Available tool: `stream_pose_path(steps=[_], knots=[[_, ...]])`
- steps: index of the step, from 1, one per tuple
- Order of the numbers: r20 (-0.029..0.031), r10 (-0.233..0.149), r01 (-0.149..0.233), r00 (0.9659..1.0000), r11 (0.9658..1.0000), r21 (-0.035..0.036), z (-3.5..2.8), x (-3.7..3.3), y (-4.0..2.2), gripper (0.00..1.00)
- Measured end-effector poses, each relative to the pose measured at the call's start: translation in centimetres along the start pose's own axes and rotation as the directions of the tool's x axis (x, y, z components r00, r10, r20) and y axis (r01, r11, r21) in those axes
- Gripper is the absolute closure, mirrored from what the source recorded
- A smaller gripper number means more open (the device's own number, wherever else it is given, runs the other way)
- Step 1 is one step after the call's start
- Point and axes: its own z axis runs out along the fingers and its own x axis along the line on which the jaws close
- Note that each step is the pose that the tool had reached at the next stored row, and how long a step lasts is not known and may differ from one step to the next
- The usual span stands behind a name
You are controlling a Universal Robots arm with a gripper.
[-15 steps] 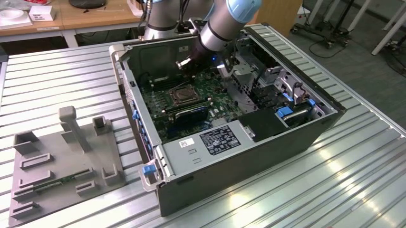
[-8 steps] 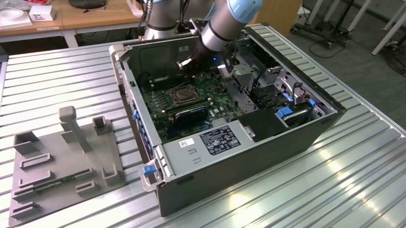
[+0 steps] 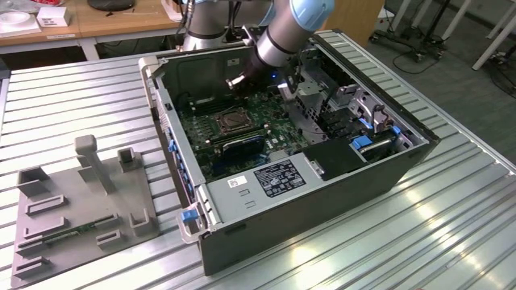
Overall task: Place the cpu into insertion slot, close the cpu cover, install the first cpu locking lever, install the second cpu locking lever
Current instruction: 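Install the first cpu locking lever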
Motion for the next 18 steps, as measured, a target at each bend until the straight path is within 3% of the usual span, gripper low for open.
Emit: stream_pose_path(steps=[12, 18], knots=[[-0.0001, 0.0, 0.0, 1.0, 1.0, 0.0015, 0.51, -0.26, -0.32, 0.89], [-0.0001, 0.0, 0.0, 1.0, 1.0, 0.0015, 0.67, -0.34, -0.03, 0.89]])
